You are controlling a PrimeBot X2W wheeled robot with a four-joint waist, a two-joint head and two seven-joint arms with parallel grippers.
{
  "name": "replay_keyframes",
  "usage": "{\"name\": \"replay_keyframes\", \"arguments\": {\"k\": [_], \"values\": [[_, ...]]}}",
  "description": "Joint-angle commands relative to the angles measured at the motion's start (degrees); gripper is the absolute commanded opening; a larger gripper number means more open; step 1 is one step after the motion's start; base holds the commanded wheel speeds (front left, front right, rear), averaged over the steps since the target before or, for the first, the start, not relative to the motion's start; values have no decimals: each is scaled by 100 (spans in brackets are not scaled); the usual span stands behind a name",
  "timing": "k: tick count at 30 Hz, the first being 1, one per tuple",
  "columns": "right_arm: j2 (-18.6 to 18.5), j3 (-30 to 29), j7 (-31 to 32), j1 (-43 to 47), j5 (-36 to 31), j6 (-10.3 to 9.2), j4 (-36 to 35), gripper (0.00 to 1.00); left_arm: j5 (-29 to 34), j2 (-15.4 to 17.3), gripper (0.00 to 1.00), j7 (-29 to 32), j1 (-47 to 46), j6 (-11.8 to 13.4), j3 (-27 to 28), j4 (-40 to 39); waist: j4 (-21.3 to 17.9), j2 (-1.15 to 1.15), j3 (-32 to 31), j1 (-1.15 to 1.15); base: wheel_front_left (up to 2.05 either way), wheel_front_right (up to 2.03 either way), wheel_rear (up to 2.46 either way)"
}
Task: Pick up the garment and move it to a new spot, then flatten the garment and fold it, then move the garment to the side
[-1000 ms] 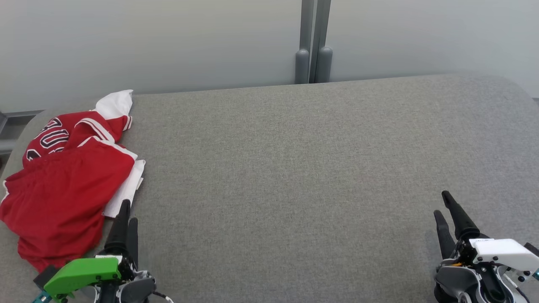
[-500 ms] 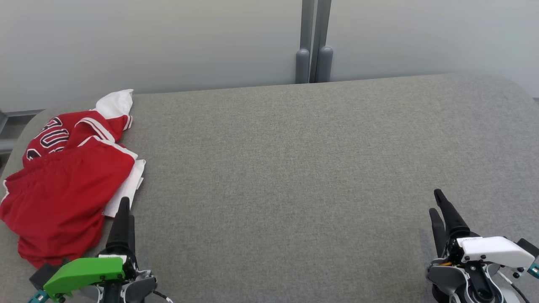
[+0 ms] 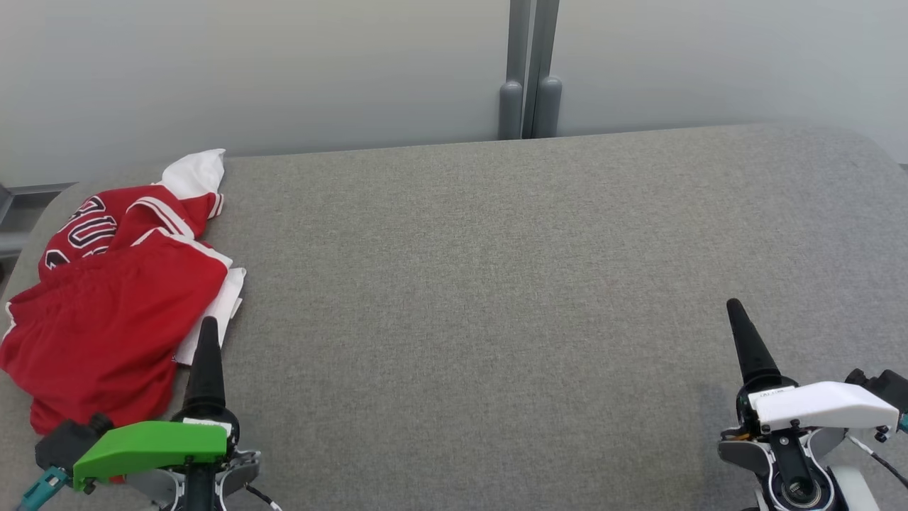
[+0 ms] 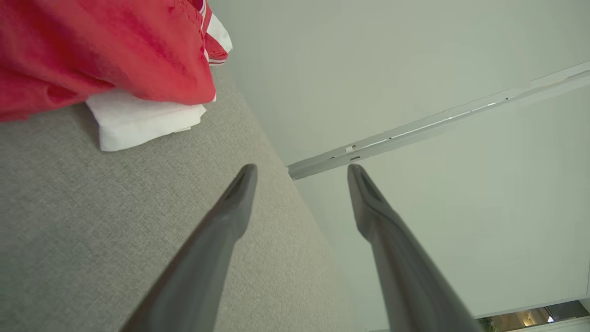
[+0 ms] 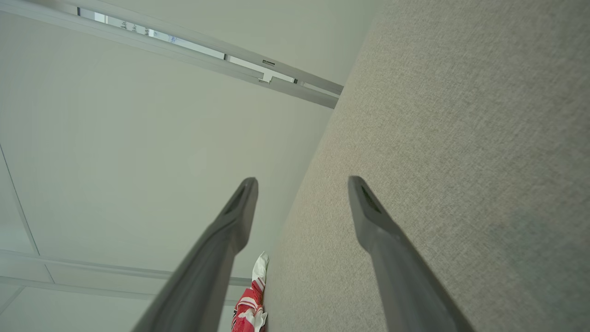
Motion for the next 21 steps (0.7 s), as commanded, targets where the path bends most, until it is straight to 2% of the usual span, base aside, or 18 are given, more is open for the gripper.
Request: {"name": "replay_keyframes", "arguments": {"k": [1, 8, 14, 21], "values": [[-46, 45, -74, -98, -325, 2, -175, 100, 368, 30, 100, -61, -33, 31, -14, -146, 1, 0, 1, 0, 0, 0, 0], [-52, 243, -242, -69, -1324, 2, -405, 100, 1504, 38, 100, -191, 37, 97, -51, -237, 5, 0, 0, 0, 0, 0, 0], [-56, 386, -349, -27, -1876, 3, -494, 100, 2174, 50, 100, -281, 117, 133, -79, -273, 6, 0, -1, 0, 0, 0, 0], [-60, 640, -513, -7, -2838, 3, -581, 100, 3085, 96, 100, -414, 250, 199, -145, -315, 8, 0, 3, 0, 0, 0, 0]]}}
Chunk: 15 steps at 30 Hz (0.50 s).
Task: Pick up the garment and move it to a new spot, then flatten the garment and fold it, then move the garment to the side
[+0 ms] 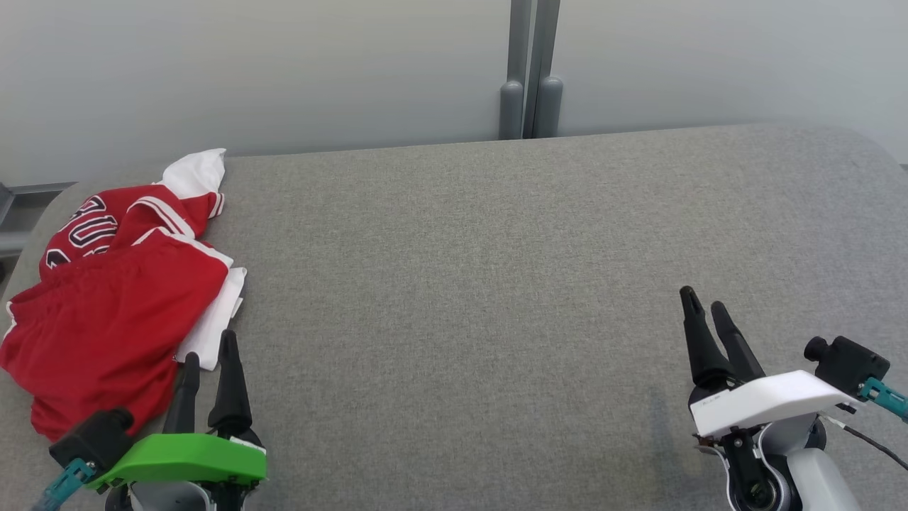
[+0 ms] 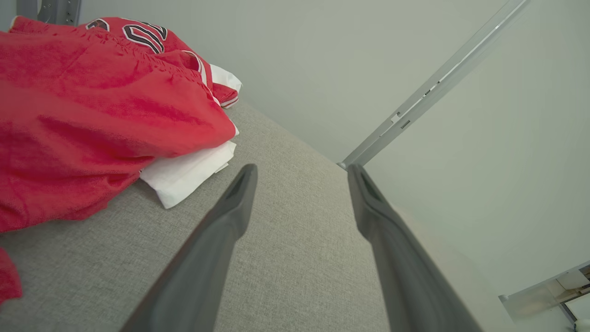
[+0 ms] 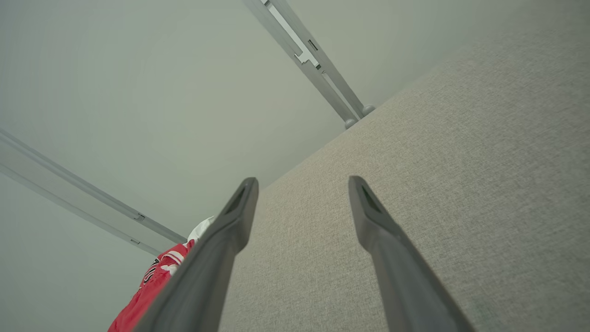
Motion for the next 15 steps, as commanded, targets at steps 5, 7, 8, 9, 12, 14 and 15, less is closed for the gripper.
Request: {"name": "replay_keyframes", "arguments": {"k": [5, 7, 8, 9, 12, 14, 15], "values": [[-39, 150, -138, -29, -552, 2, -114, 100, 556, 102, 100, -108, 56, 97, -58, -113, 7, 0, -1, -1, 0, 0, 0], [-40, 200, -175, -28, -755, 2, -119, 100, 726, 126, 100, -145, 84, 108, -68, -117, 10, 0, -2, -1, 0, 0, 0], [-40, 222, -194, -28, -858, 2, -120, 100, 799, 136, 100, -156, 94, 113, -73, -120, 11, 0, -3, -1, 0, 0, 0], [-41, 244, -216, -28, -954, 2, -123, 100, 875, 144, 100, -169, 103, 126, -81, -121, 11, 0, -3, -1, 0, 0, 0], [-43, 303, -270, -18, -1192, 2, -132, 100, 1106, 161, 100, -210, 153, 160, -104, -137, 12, 0, -6, -1, 0, 0, 0], [-44, 340, -302, -10, -1362, 2, -134, 100, 1237, 177, 100, -244, 184, 177, -116, -153, 13, 0, -7, -1, 0, 0, 0], [-44, 356, -320, -7, -1430, 2, -140, 100, 1305, 183, 100, -258, 198, 186, -120, -158, 13, 0, -9, -1, 0, 0, 0]]}}
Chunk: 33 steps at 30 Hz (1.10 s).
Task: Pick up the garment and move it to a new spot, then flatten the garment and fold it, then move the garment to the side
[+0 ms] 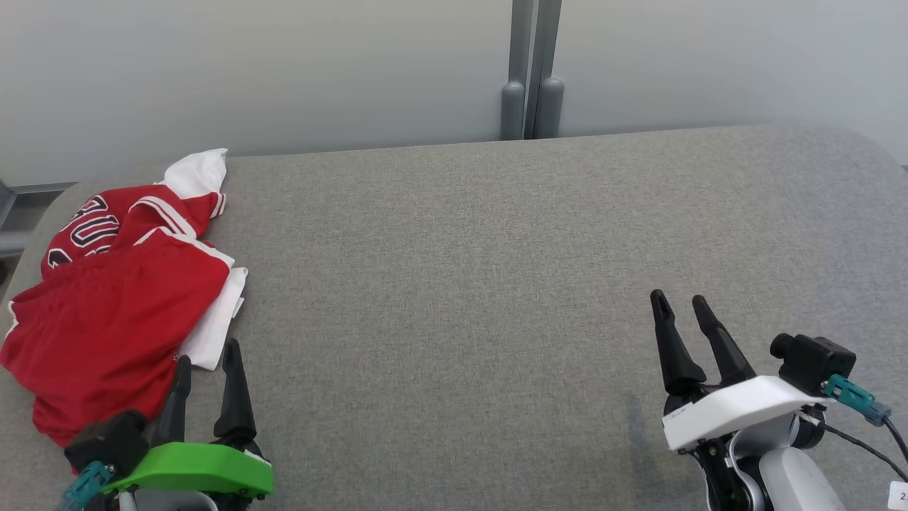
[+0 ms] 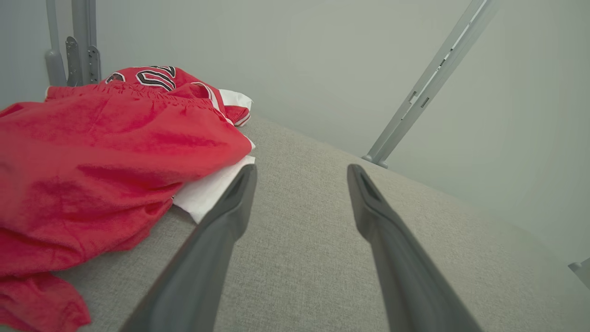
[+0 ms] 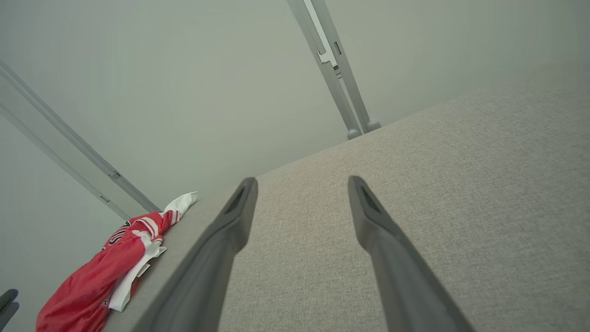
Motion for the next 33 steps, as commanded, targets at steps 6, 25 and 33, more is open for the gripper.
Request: {"name": "replay_keyframes", "arguments": {"k": [6, 25, 33], "values": [[-36, 98, -161, 28, -586, 2, -123, 100, 514, 92, 100, -133, 107, 65, -29, -105, 7, 0, -13, 0, 0, 0, 0], [-46, 243, -432, 121, -1617, 2, -102, 100, 1411, 111, 100, -347, 347, 153, -38, -103, 23, 0, -73, 0, 0, 0, 0], [-49, 306, -544, 139, -1981, 3, -68, 100, 1759, 105, 100, -442, 433, 162, -43, -102, 44, 0, -87, 0, 0, 0, 0]]}}
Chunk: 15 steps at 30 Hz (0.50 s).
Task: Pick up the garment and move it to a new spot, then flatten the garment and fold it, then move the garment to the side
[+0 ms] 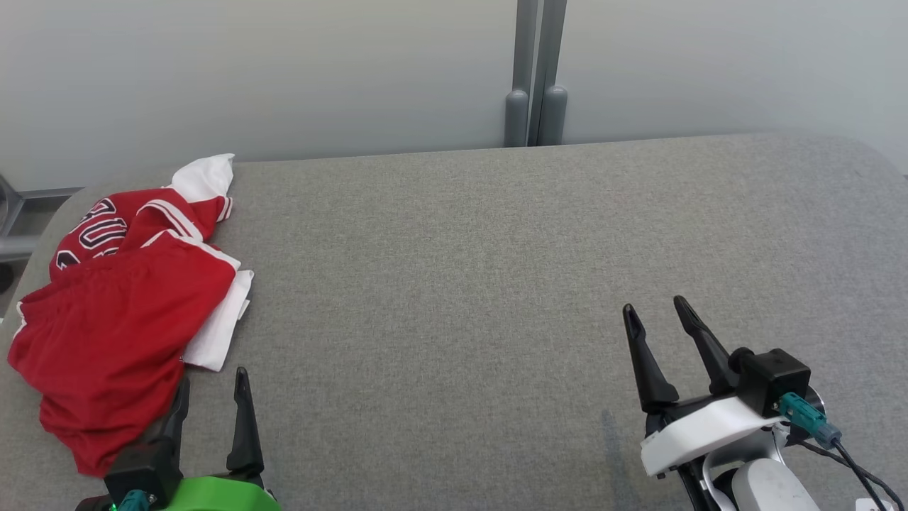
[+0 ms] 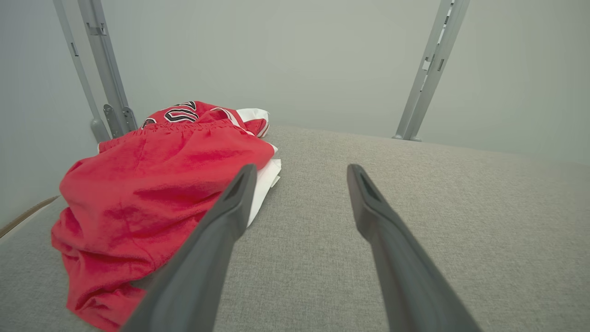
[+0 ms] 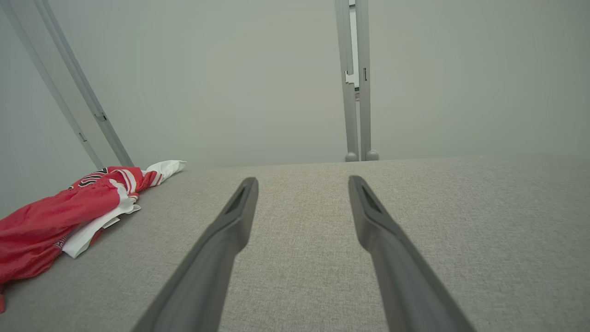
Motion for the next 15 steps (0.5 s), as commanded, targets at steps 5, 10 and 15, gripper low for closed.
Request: {"name": "replay_keyframes", "arguments": {"k": [5, 10, 15], "values": [[-32, 45, -115, 15, -292, 2, 9, 100, 304, 44, 100, -98, 81, 20, 4, -46, 4, 0, 4, 0, 0, 0, 0], [-33, 59, -173, 22, -444, 2, 28, 100, 492, 30, 100, -145, 135, 2, -4, -59, -2, 0, 11, 0, 0, 0, 0], [-34, 78, -229, 24, -585, 2, 44, 100, 652, 11, 100, -196, 161, -32, 15, -62, -6, 0, 18, 0, 0, 0, 0]]}}
